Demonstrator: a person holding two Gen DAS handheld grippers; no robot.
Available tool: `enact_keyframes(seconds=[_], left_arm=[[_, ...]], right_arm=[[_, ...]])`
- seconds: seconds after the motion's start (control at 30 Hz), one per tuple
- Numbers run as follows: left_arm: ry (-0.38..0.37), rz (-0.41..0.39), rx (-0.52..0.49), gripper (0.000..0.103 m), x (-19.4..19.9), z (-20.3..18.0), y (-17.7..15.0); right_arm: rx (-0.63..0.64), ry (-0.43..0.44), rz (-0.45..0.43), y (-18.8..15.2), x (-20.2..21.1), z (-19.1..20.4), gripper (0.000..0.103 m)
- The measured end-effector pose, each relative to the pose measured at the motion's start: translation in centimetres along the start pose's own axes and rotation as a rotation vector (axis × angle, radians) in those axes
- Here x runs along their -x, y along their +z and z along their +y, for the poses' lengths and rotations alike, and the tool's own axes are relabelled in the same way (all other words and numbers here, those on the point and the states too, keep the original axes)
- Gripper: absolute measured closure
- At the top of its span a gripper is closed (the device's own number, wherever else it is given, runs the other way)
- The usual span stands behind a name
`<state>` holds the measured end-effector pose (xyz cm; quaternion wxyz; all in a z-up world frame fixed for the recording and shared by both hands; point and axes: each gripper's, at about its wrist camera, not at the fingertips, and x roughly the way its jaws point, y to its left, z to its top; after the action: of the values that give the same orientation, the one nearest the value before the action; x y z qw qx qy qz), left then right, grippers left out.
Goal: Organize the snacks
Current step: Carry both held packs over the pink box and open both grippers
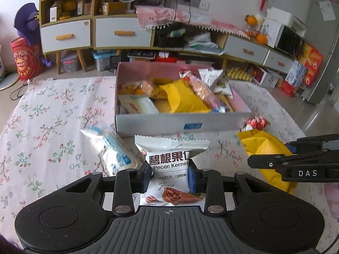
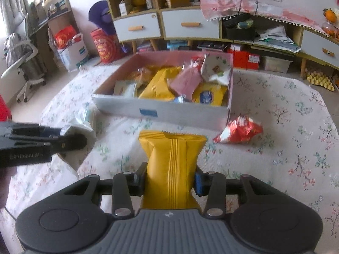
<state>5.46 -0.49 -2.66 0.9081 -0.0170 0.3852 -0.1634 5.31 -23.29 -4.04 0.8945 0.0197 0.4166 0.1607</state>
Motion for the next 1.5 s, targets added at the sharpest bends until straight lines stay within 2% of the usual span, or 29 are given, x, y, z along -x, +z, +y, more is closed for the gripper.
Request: enact_keyframes(seconds=[0.23,0.5,0.63,0.8,1.17,1.3,1.33,1.5], left_arm=[[0.02,-0.049,0.008,0.072,-0.3,0.1,3.1],[0.022,-0.09,0.044,0.072,-3.4,0.8,7.4],[0.029,-0.119,0.052,0.072,-5.0,1.7,7.5],[0.028,-0.114,0.066,0.071,-7.0,2.7,7.6],[0.015,-0.12,0.082,0.071,-8.9,3.7,7.9],[0.007,-0.12,0.079,0.068,-9.2,3.6,8.0],[0.002,-0.116,0.075,0.064,-9.2,3.6,8.0],[0.012,-0.124,0.04,0.051,-8.9,2.8,8.0]], right_arm=[[-0.072,0.024,-0.042,3.1,-0.4,-0.3,0.077],[-0.143,0.032,-0.081,7.9,-3.0,-0.9,0.077],[-0.164,0.024,-0.083,9.9,-4.7,-1.1,0.077],[-0.21,0.012,-0.07,11.8,-7.2,-1.5,0.077],[-0.201,-0.031,-0.045,14.3,-11.5,-1.0,0.077],[-0.206,-0.032,-0.046,14.8,-11.8,-1.1,0.069],[-0.213,-0.028,-0.049,14.9,-11.8,-1.1,0.061],[-0.217,-0.033,-0.066,14.9,-11.1,-1.4,0.05]])
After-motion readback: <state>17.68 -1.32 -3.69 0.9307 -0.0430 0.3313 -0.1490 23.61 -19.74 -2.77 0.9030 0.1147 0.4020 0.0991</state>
